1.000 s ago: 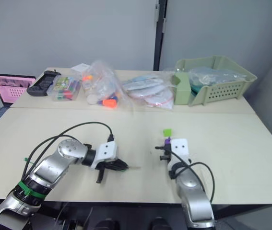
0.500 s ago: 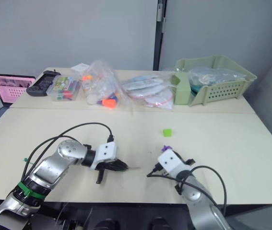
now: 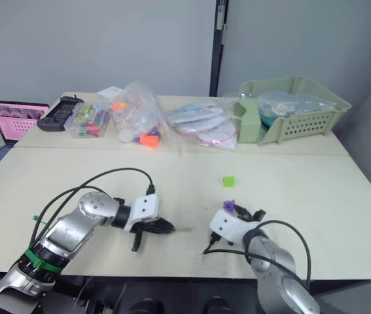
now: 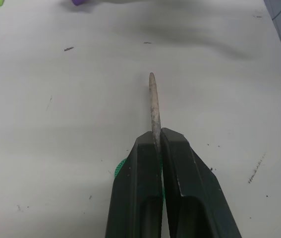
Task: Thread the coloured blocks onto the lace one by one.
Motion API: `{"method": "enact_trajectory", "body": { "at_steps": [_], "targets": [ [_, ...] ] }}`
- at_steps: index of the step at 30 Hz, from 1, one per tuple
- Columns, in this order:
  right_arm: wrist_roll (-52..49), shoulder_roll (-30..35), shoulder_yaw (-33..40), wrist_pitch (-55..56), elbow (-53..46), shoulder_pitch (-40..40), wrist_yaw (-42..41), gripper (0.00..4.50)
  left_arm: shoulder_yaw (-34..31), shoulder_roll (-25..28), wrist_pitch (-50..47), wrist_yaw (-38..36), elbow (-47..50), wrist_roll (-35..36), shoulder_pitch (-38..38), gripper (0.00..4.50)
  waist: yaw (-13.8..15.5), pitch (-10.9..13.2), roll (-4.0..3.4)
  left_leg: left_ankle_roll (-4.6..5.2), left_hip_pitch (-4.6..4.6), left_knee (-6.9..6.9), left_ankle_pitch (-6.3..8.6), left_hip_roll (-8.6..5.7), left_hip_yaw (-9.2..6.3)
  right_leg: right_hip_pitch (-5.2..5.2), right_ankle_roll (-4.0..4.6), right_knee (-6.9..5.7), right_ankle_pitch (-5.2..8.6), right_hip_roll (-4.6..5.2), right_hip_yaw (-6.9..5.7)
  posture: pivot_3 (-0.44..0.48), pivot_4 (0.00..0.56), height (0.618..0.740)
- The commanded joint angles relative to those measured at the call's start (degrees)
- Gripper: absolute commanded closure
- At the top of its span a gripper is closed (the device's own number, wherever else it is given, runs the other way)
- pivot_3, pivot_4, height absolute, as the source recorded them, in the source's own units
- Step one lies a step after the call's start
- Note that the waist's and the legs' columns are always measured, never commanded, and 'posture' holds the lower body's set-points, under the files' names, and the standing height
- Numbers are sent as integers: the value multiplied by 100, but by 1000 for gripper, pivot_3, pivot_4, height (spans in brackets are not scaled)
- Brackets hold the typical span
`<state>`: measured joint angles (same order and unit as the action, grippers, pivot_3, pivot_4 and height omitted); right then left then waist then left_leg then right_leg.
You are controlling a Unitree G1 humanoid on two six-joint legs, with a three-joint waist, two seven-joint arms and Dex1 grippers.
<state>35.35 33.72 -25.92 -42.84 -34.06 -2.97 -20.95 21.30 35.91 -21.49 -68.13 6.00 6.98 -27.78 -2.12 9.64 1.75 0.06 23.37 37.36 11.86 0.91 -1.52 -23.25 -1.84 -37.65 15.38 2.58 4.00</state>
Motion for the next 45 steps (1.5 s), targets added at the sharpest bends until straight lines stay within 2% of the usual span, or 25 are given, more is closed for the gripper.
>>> {"method": "enact_trajectory", "body": {
  "at_steps": [1,7,11,13,17,20,23,26,30,33,36,41,45],
  "targets": [
    [116,-86,105,52,-286,114,-134,2088,-72,-31,66,27,151,57,-13,4500,2,0,0,0,0,0,0,0,0,0,0,0,0,0,0,0,150,740],
    [-42,-221,447,265,-710,367,-236,50,-58,-59,91,2,94,52,-32,4500,1,0,0,0,0,0,0,1,-1,0,0,-1,0,0,0,0,150,740],
    [-641,-363,865,492,-1102,680,-523,17,-50,-72,77,-17,77,54,-61,4500,2,0,0,0,1,0,0,0,-2,0,0,-1,0,0,-1,0,150,740],
    [-1138,-649,1256,447,-1168,777,-632,17,-46,-76,65,-21,76,52,-76,4500,2,0,1,0,-1,1,0,0,-1,2,-1,-1,0,1,0,0,150,740],
    [-2177,-1421,2200,163,-1018,543,-725,17,-46,-74,35,-17,108,50,-76,4500,2,0,0,0,-5,1,0,2,-2,6,1,-4,-1,0,0,0,150,740],
    [-2958,-1658,2776,-3,-964,339,-1029,17,-54,-57,-16,-14,169,62,-61,4500,1,0,0,0,-5,1,0,3,-2,5,6,-4,-4,0,0,0,150,740],
    [-4444,-1159,3709,-339,-769,-127,-2257,17,-69,-30,-38,-28,190,73,-50,4500,9,1,0,0,-4,1,0,0,-3,7,7,-2,-4,2,0,0,150,740],
    [-5330,-104,3942,-412,-257,-592,-3441,17,-51,-45,-27,-42,156,73,-75,4500,7,3,-5,0,-8,5,0,-4,1,13,3,0,-7,7,2,0,150,740],
    [-5599,1147,3276,187,965,-1448,-4795,17,-32,-61,44,-64,77,57,-89,4500,-4,3,-3,1,-10,-1,0,0,-1,13,4,3,-7,0,-2,0,150,740],
    [-4747,1578,1983,1731,2179,-2379,-5761,17,-30,-65,74,-63,69,50,-59,4500,-59,3,-4,1,-18,-4,0,3,6,12,3,4,-7,-2,2,0,150,740],
    [-4162,1529,1202,3056,3225,-3105,-6227,17,-33,-69,65,-47,100,54,-20,4500,-51,4,-4,1,-17,-9,0,4,8,9,2,4,-6,-4,4,0,150,740],
    [-3263,1145,336,5208,4962,-4094,-6488,17,-70,-67,-23,30,218,64,78,4500,-28,4,-4,0,-5,-7,0,-5,9,2,3,8,-7,8,6,0,150,740],
    [-3052,839,13,5966,5931,-4569,-6785,17,-124,-27,-92,84,313,67,140,4500,-11,4,-5,0,-7,-6,0,-5,7,3,5,3,-9,11,4,0,150,740]
  ]
}}
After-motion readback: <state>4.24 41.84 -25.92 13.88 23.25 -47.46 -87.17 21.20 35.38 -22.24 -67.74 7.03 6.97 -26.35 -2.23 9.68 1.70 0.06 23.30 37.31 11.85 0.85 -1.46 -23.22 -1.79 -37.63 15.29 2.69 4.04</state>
